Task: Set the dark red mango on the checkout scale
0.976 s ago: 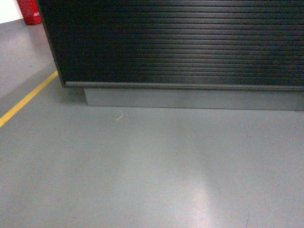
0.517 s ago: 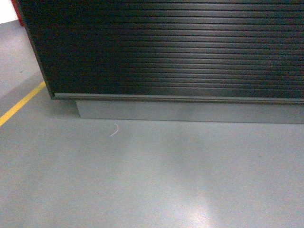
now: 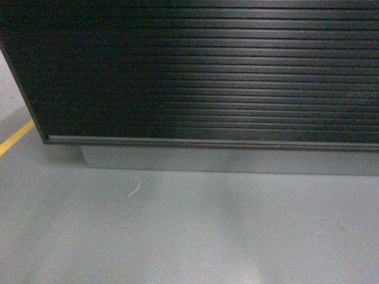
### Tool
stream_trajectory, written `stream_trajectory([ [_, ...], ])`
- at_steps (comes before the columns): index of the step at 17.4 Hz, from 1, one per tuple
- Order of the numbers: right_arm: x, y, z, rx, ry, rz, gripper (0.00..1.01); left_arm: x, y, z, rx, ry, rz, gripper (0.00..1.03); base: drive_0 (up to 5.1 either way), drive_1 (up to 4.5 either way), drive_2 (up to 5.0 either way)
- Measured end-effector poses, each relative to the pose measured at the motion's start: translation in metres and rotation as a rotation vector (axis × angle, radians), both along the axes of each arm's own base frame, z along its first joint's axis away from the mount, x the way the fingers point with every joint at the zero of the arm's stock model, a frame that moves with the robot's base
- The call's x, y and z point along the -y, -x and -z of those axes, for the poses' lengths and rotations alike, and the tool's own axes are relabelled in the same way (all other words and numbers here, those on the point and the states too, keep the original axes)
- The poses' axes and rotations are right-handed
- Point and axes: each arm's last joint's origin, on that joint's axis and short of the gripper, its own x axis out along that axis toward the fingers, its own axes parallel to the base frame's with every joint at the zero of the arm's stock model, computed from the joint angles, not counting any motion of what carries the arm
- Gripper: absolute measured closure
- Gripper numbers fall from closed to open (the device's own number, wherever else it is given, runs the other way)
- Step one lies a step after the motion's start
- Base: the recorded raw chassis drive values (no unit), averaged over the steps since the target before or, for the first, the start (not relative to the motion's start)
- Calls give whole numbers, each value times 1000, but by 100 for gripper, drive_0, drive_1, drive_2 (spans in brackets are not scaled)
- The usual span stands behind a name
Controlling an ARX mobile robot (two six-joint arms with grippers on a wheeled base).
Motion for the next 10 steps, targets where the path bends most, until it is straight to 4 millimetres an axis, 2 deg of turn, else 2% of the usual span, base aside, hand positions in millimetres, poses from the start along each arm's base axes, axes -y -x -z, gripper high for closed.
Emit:
stream_trajectory([
  [10, 0, 0, 0, 3, 0, 0, 3, 0, 0, -1, 6, 0, 0, 5, 2, 311, -308],
])
